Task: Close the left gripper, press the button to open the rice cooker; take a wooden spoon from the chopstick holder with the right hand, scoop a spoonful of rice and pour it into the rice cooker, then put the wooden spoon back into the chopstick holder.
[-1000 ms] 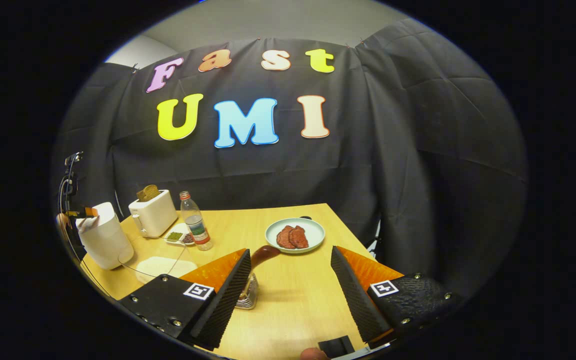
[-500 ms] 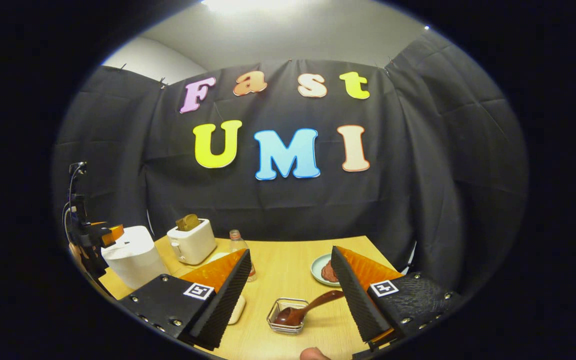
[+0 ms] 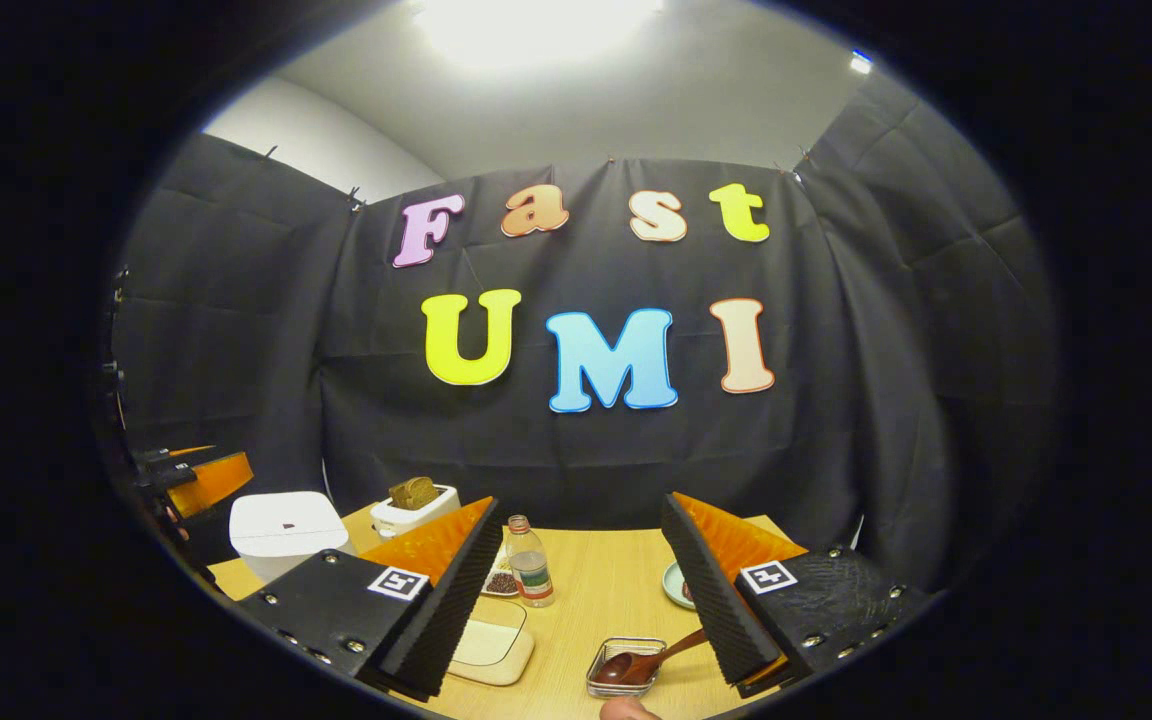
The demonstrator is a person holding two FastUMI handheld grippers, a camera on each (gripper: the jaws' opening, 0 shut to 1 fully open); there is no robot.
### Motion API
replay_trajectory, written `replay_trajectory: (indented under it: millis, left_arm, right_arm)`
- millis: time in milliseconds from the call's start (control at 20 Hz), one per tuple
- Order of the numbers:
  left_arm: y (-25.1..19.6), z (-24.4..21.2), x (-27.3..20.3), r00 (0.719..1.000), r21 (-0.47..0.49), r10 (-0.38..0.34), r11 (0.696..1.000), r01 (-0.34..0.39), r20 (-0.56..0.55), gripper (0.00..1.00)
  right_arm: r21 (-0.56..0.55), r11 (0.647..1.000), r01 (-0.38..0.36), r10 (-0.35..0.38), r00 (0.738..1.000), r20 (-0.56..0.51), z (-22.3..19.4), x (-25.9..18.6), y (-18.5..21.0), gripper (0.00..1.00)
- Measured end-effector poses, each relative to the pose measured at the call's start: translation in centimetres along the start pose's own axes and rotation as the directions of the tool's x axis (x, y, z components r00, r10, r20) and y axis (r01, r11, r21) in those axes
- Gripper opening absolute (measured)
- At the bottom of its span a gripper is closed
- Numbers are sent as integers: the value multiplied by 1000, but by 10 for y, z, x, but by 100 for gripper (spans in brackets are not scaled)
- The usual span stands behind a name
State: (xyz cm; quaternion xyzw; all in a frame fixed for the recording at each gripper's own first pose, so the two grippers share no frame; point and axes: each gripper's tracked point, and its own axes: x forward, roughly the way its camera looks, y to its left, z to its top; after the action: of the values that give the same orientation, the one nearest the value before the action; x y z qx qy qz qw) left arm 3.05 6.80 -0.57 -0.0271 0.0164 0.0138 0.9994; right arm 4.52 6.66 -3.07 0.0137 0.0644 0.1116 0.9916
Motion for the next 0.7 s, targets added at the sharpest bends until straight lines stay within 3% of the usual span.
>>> replay_trajectory:
  millis: [700]
  left_arm:
    - [-6,32,-11,998,-4,-27,1000,28,51,99]
  right_arm:
    - [-42,999,8,-5,997,79,32,-7,14,98]
